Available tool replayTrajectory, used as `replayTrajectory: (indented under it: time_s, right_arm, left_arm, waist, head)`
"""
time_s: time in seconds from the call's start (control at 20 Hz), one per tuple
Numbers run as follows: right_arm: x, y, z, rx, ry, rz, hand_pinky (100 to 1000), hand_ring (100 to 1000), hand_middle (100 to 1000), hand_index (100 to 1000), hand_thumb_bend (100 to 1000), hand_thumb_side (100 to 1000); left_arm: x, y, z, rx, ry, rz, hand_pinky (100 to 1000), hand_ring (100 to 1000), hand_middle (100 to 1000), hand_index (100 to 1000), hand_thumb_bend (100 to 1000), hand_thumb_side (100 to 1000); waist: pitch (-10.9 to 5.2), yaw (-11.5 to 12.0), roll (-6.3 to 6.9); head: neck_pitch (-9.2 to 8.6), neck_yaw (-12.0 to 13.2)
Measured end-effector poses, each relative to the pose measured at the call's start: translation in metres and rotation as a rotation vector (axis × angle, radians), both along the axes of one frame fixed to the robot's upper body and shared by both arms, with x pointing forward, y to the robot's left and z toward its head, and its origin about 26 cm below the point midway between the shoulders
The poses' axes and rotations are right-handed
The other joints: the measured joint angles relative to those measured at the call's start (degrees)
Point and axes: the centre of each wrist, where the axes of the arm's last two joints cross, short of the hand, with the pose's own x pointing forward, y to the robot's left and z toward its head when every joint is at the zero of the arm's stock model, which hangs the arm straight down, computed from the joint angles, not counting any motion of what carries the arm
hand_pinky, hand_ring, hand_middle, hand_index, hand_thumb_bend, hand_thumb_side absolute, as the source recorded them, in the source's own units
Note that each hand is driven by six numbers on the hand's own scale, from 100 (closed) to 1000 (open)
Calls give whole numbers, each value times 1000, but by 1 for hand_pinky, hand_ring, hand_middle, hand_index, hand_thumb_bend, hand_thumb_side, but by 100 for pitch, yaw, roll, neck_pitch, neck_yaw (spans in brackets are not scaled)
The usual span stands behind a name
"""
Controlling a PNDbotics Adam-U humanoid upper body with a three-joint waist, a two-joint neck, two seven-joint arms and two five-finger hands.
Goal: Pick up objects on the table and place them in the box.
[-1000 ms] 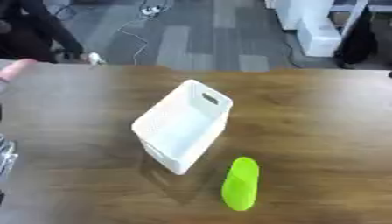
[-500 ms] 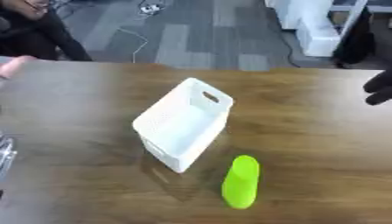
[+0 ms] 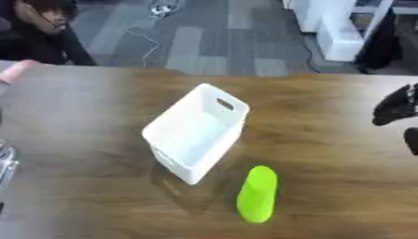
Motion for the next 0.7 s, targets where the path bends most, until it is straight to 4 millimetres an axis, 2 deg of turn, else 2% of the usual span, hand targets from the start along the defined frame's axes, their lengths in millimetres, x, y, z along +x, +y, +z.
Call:
replayTrajectory:
  time_s: [0.7]
  right_arm:
    - [3, 25, -4, -80, 76, 38, 504, 657, 656, 731, 100, 1000]
  left_arm:
    - [1, -2, 1, -7, -4, -16, 608, 624, 720, 732, 723, 1000]
  waist:
    - [-18, 81, 2]
  head:
    - [0, -7]
